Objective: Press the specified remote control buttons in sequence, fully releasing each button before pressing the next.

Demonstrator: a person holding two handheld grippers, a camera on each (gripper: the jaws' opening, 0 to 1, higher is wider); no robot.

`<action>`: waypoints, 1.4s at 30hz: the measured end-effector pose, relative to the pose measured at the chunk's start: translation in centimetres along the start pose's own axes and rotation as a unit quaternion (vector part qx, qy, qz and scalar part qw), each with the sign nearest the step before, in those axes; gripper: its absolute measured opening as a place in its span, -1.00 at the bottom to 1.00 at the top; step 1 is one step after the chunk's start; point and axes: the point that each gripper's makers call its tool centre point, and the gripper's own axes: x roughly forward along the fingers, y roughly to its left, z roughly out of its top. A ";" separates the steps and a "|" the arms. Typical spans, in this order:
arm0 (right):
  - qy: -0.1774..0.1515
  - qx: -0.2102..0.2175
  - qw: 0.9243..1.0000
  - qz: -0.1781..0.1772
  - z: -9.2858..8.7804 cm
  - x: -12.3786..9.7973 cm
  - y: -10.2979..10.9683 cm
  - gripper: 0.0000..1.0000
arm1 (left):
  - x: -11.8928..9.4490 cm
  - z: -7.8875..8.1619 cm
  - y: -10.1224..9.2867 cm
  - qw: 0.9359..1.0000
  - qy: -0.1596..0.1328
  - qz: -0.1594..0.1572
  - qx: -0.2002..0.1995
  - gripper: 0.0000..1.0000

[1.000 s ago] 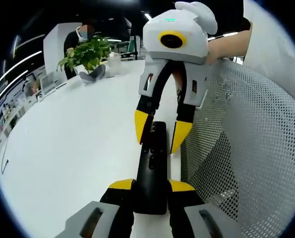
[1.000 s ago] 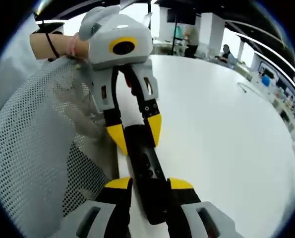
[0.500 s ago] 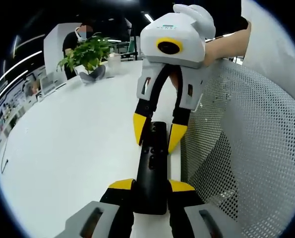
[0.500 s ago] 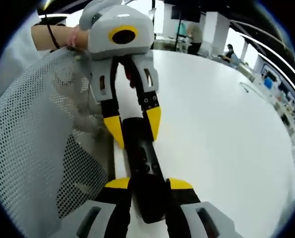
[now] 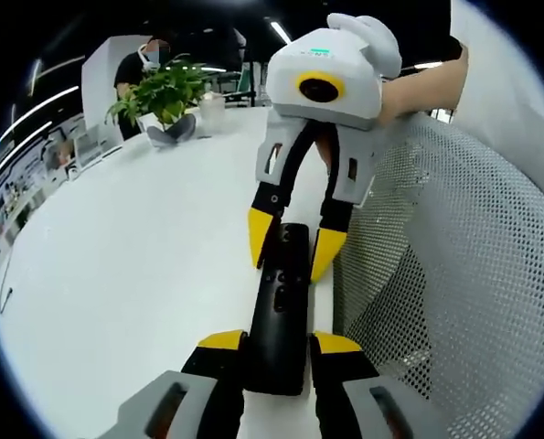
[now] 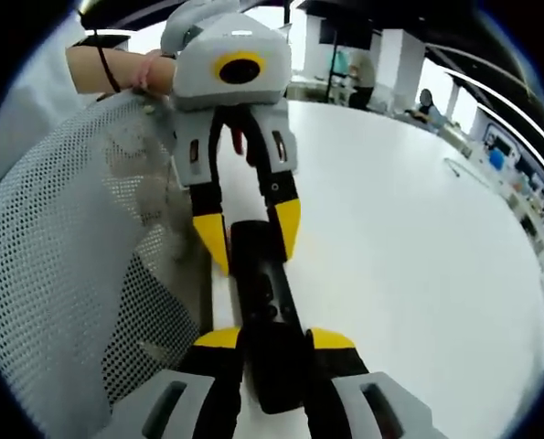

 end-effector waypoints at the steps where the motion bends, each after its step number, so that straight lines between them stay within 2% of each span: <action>1: -0.001 0.000 1.000 0.000 0.0 0.0 0.0 -0.54 | -0.2 0.5 0.1 1.000 -0.011 0.000 -0.010 -0.40; 4: -0.003 0.002 1.000 0.000 0.1 0.0 -0.1 -0.54 | -1.1 2.1 0.9 0.998 -0.046 0.021 -0.034 -0.33; 7: -0.005 0.008 1.000 0.000 0.2 0.1 -0.1 -0.54 | -2.8 4.0 2.1 0.994 -0.086 0.048 -0.057 -0.24; 14: -0.007 0.009 1.000 -0.004 0.3 0.2 -0.1 -0.54 | -6.3 5.8 2.5 0.985 -0.138 0.083 -0.066 -0.07; 19: -0.008 0.008 1.000 -0.003 0.4 0.2 -0.1 -0.54 | -8.7 7.3 3.3 0.966 -0.204 0.132 -0.090 0.08; 21: -0.008 0.008 1.000 -0.004 0.3 0.2 -0.1 -0.54 | -9.8 7.6 3.5 0.954 -0.231 0.158 -0.107 0.14; 23: -0.009 0.008 1.000 -0.004 0.4 0.2 -0.1 -0.54 | -10.4 7.4 3.7 0.949 -0.236 0.177 -0.110 0.20; 27: -0.009 0.009 1.000 -0.005 0.4 0.2 -0.2 -0.54 | -11.2 6.2 3.9 0.947 -0.214 0.218 -0.102 0.31; 30: -0.010 0.010 1.000 -0.005 0.4 0.2 -0.2 -0.54 | -12.0 6.5 4.2 0.938 -0.223 0.251 -0.083 0.50; 34: -0.010 0.009 1.000 -0.006 0.4 0.2 -0.1 -0.54 | -13.3 6.7 4.8 0.924 -0.237 0.290 -0.081 0.57; 36: -0.010 0.010 1.000 -0.006 0.4 0.2 -0.1 -0.54 | -14.4 6.6 5.4 0.909 -0.245 0.326 -0.079 0.66; 38: -0.010 0.010 1.000 -0.007 0.4 0.2 -0.1 -0.54 | -15.0 6.5 5.7 0.899 -0.256 0.343 -0.087 0.79; 39: -0.010 0.011 1.000 -0.007 0.4 0.2 -0.1 -0.54 | -15.6 6.5 6.0 0.891 -0.266 0.357 -0.093 0.85; 42: -0.010 0.012 1.000 -0.008 0.4 0.2 -0.1 -0.54 | -16.8 6.4 6.5 0.870 -0.286 0.390 -0.098 0.99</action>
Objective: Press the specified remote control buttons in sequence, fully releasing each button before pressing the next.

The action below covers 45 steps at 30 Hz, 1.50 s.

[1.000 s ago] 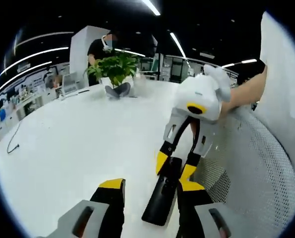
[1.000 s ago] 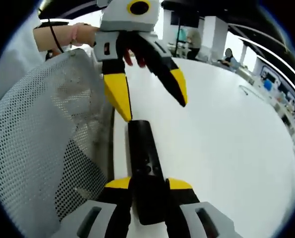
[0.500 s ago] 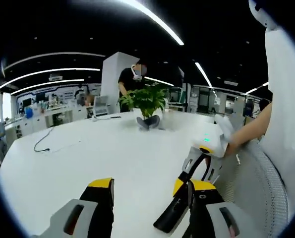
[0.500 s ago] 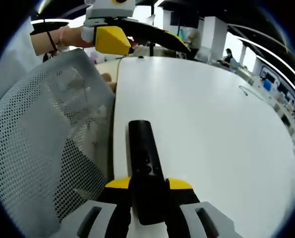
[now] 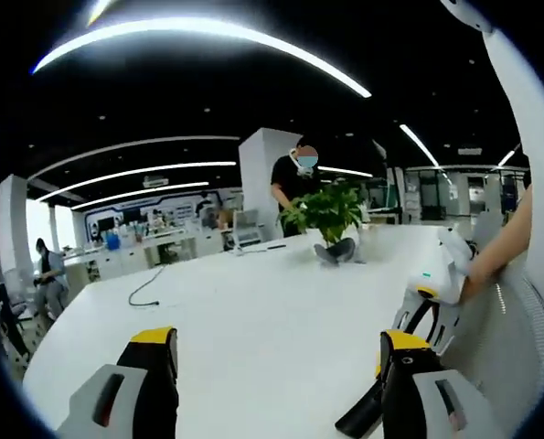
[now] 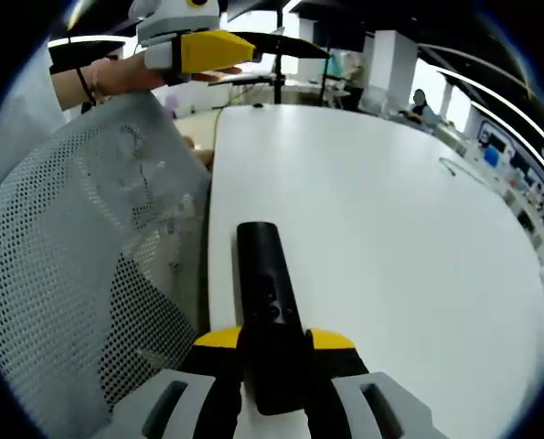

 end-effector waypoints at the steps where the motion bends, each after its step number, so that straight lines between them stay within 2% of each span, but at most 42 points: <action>1: 0.000 0.000 1.000 0.000 0.0 0.0 0.0 -0.54 | -0.1 0.2 0.4 1.000 -0.007 0.012 0.002 1.00; 5: -0.001 0.002 1.000 -0.001 0.1 0.0 0.0 -0.54 | -0.6 1.0 2.6 0.997 -0.028 0.074 -0.001 1.00; 9: -0.001 0.003 1.000 -0.001 0.0 0.0 0.0 -0.54 | -1.7 0.5 4.9 0.990 -0.013 0.137 -0.001 1.00; 13: -0.002 0.004 1.000 -0.003 0.1 0.1 -0.1 -0.54 | -2.1 -0.5 6.0 0.986 0.008 0.161 -0.029 0.96; 18: -0.001 0.006 1.000 -0.005 0.1 0.1 -0.1 -0.54 | -2.6 -0.9 6.8 0.982 0.017 0.185 -0.019 0.98; 20: 0.000 0.007 1.000 -0.005 0.1 0.1 -0.1 -0.54 | -3.1 -0.4 7.5 0.978 0.011 0.208 -0.003 1.00; 21: 0.000 0.007 1.000 -0.005 0.1 0.2 -0.1 -0.54 | -3.2 0.0 7.6 0.977 0.000 0.213 0.002 1.00; 28: 0.002 0.007 1.000 -0.007 0.1 0.2 0.0 -0.54 | -3.9 -0.3 8.3 0.973 -0.001 0.229 -0.016 1.00; 30: 0.003 0.007 1.000 -0.007 0.1 0.2 0.0 -0.54 | -4.3 -0.2 8.8 0.969 0.001 0.247 -0.002 1.00; 32: 0.004 0.007 1.000 -0.007 0.1 0.2 0.0 -0.54 | -5.1 0.4 9.4 0.962 -0.008 0.274 0.015 1.00; 34: 0.005 0.006 1.000 -0.008 0.1 0.2 0.0 -0.55 | -5.3 0.0 9.8 0.961 -0.007 0.278 -0.001 1.00; 37: 0.006 0.005 1.000 -0.007 0.2 0.2 0.0 -0.55 | -5.0 -0.9 9.8 0.962 0.005 0.270 -0.030 1.00; 42: 0.011 0.002 1.000 -0.003 0.1 0.1 0.1 -0.56 | -4.9 -0.9 9.6 0.963 0.012 0.268 -0.019 1.00; 45: 0.015 -0.008 1.000 0.000 0.1 0.1 0.1 -0.57 | -4.6 -1.4 9.5 0.965 0.021 0.261 -0.031 1.00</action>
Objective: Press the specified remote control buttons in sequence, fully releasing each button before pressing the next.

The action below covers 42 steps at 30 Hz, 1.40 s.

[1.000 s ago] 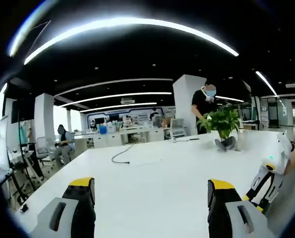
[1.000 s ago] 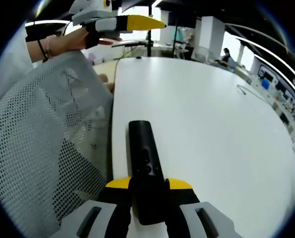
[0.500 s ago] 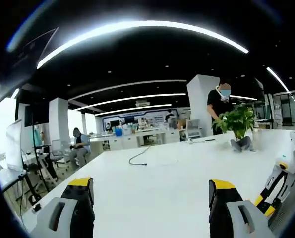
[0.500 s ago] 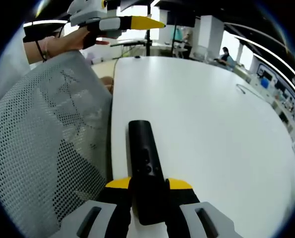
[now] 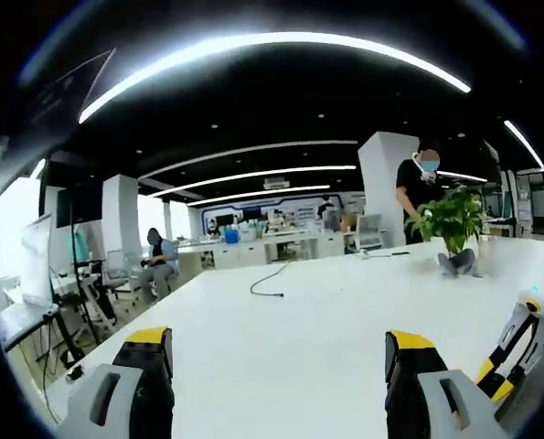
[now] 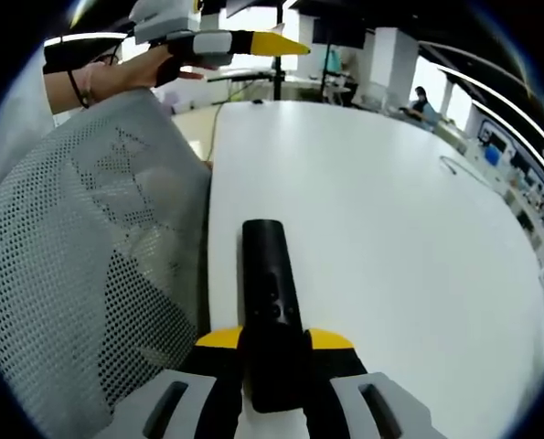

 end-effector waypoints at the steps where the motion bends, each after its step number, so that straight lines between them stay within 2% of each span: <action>1: 0.001 -0.001 1.000 0.003 0.0 0.0 0.0 -0.57 | 0.0 -0.1 0.0 1.000 0.002 0.000 0.000 1.00; 13: 0.003 -0.003 1.000 0.013 -0.1 -0.1 -0.9 -0.59 | -0.1 -0.3 -0.1 1.000 0.005 -0.003 -0.005 1.00; 21: 0.009 0.008 1.000 -0.009 -0.5 -0.3 -3.9 -0.59 | -0.1 -0.4 -0.5 1.000 0.007 -0.014 -0.008 1.00; 28: 0.012 0.052 0.998 -0.043 -1.4 -0.9 -6.5 -0.59 | -0.1 -0.4 -0.5 1.000 0.009 -0.015 -0.008 1.00; 32: 0.012 0.086 0.994 -0.068 -1.9 -1.3 -7.7 -0.59 | -0.1 -0.4 -0.5 1.000 0.008 -0.015 -0.012 1.00; 42: 0.011 0.084 0.994 -0.061 -1.9 -1.4 -8.6 -0.59 | -0.1 -0.4 -0.5 1.000 0.006 -0.018 -0.016 1.00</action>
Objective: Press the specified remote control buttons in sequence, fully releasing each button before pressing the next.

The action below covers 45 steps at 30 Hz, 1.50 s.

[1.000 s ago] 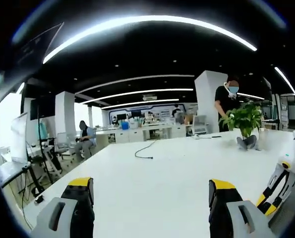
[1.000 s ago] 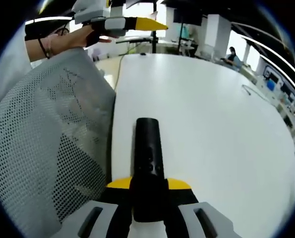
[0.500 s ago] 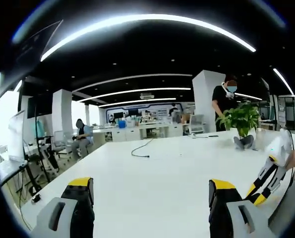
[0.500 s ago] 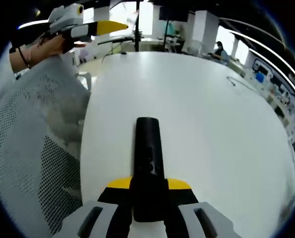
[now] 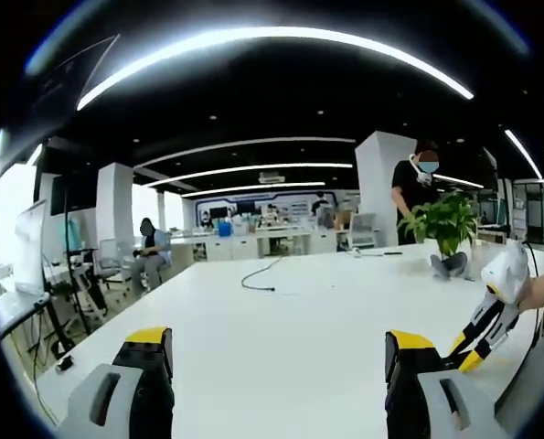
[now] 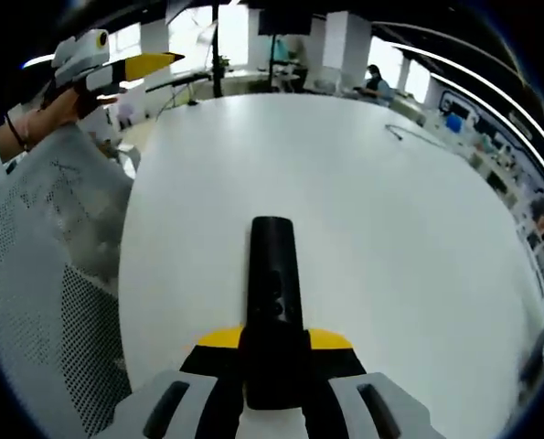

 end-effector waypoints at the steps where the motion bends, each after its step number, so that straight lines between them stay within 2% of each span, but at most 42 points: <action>1: 0.000 -0.001 1.000 0.003 0.0 0.0 0.0 -0.59 | 0.0 0.0 0.0 1.000 0.001 0.000 0.000 1.00; 19: 0.019 -0.048 0.998 0.036 0.6 0.7 -2.9 -0.58 | 0.1 -0.5 -0.2 1.000 0.010 -0.007 -0.004 1.00; 26: 0.026 -0.049 0.998 0.036 0.7 0.9 -4.0 -0.58 | 0.2 -0.7 -0.5 1.000 0.016 -0.014 -0.004 1.00; 45: 0.032 -0.056 0.997 0.042 1.2 1.2 -5.1 -0.58 | 0.4 -1.2 -1.0 0.999 0.029 -0.029 0.001 1.00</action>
